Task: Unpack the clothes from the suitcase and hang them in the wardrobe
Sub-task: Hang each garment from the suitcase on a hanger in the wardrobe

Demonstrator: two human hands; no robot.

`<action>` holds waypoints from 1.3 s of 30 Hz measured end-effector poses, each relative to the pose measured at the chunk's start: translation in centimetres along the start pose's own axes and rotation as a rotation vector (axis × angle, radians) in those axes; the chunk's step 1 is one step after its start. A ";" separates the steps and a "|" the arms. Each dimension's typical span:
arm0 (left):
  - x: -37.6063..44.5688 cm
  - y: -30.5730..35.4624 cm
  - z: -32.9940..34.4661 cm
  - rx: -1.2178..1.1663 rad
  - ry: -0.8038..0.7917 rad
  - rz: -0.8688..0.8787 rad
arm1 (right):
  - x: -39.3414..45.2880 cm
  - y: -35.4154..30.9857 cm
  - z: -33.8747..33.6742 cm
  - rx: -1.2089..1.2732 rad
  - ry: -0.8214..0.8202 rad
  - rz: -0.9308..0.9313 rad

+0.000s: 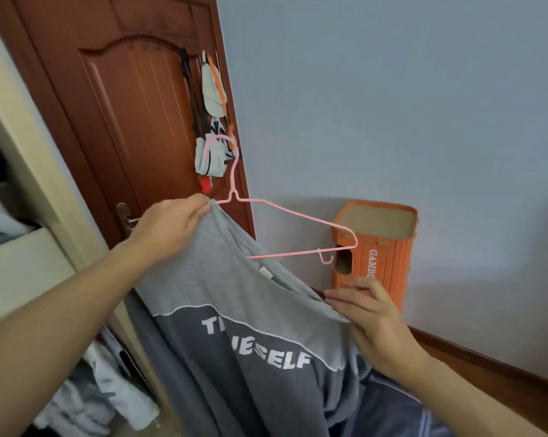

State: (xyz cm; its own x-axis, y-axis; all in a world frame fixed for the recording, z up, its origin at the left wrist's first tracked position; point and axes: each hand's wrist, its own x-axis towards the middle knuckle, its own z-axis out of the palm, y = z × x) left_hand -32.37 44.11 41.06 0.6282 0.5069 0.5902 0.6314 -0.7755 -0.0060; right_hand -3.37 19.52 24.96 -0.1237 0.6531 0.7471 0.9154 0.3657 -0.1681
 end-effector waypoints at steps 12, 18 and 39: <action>-1.1 -2.5 0.9 -0.208 0.065 -0.280 | 5.5 -5.6 -0.9 0.430 -0.541 0.073; -1.4 -3.1 -0.6 -0.271 0.118 -0.187 | 3.9 0.0 -1.0 -0.057 -0.824 0.155; -2.5 3.5 1.2 -0.266 0.209 0.024 | 10.8 3.0 -5.1 -0.199 -0.269 0.243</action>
State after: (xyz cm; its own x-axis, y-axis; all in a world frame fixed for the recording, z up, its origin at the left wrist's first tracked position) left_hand -31.16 40.54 38.63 0.5172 0.4209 0.7452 0.4598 -0.8710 0.1728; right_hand 0.01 24.31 35.85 0.0339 0.8642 0.5020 0.9832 0.0612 -0.1718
